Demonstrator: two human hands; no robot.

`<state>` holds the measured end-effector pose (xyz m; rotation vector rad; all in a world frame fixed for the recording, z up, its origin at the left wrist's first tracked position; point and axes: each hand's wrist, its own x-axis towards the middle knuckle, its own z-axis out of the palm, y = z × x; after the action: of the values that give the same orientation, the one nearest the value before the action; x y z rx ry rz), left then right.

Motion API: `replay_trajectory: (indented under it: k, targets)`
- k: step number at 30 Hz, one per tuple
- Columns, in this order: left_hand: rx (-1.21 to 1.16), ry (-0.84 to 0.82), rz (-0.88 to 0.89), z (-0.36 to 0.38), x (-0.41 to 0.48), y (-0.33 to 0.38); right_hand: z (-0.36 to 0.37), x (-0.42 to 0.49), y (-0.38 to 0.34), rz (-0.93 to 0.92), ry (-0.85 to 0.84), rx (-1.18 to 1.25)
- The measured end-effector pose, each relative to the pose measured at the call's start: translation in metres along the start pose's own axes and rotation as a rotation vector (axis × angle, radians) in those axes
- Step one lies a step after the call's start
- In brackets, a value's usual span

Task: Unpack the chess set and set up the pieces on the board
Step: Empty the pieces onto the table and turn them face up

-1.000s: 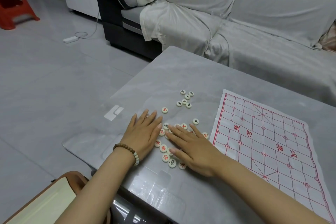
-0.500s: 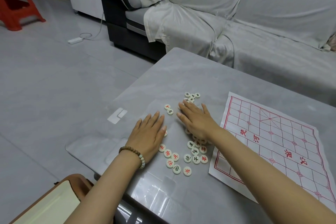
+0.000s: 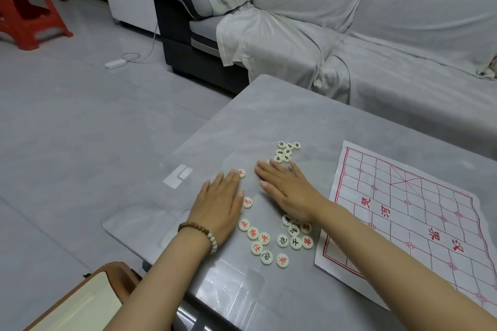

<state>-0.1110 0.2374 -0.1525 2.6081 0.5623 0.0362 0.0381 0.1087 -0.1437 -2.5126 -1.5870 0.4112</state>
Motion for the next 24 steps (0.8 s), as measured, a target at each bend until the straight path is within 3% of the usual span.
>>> replay_trajectory:
  k: [2,7,15,21,24]
  targets:
    - [0.003,-0.027,0.047,0.003,-0.001,0.006,-0.005,-0.001,0.009,0.071,0.023,0.082]
    - [-0.038,-0.002,0.095,0.001,-0.003,0.010,-0.027,-0.031,0.020,0.217,0.317,0.554]
    - [-0.002,-0.001,0.106,0.001,-0.005,0.016,-0.006,-0.082,0.043,0.056,0.114,0.176]
    - [0.058,-0.041,0.297,-0.003,-0.018,0.043,-0.007,-0.046,0.041,0.150,0.054,0.170]
    - [0.090,-0.096,0.335,-0.001,-0.031,0.052,-0.012,-0.035,0.036,0.194,0.119,0.252]
